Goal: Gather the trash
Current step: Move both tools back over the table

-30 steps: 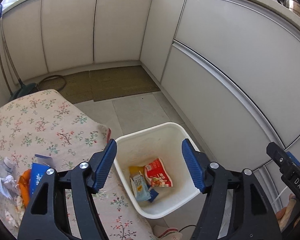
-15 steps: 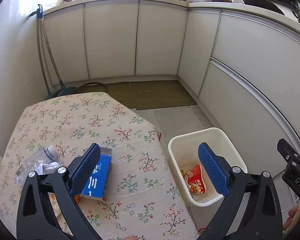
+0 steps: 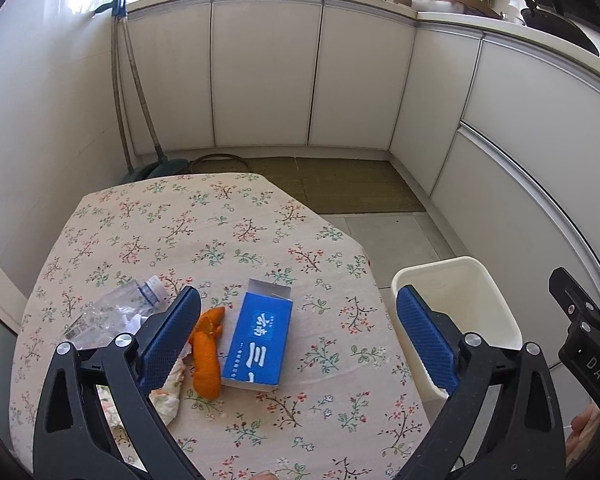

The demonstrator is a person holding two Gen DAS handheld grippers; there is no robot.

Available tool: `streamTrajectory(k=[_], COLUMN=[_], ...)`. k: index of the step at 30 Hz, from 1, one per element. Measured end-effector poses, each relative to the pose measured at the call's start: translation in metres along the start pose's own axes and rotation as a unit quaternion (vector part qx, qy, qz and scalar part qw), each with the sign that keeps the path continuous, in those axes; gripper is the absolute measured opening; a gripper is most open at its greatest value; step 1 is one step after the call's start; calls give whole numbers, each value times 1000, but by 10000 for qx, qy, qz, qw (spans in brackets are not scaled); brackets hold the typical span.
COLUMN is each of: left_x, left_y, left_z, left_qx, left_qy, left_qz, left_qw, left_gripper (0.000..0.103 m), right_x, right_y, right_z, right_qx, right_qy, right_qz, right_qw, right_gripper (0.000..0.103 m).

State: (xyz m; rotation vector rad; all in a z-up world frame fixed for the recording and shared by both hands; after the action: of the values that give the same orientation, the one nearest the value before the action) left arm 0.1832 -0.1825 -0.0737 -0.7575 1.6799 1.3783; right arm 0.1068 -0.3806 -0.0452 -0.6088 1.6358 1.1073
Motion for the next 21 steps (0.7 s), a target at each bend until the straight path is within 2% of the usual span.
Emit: streamTrajectory(k=[21], left_x=[-2], left_y=[26], left_z=[128], left_qx=[-897], left_qy=[433], left_qz=[66], left_qw=[9950], left_gripper=[96], right_x=[5], right_y=[14], right_z=[134], right_qx=[-995], right_qy=[419], right_qz=[-12], right_qw=[9942], right_gripper=[96])
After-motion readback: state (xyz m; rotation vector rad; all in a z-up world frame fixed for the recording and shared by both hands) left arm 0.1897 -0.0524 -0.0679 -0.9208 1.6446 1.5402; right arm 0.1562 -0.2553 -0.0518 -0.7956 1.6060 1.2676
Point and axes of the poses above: each gripper's, at about its wrist camera, not at the fingertips, and y roughly against the way its jaws point, z to its left, x to its underside, the point moved 5 cm from there along -y, roughly the way its jaws point, and after that the axes turned 13 degrees about -z, right-handed, at the moved point
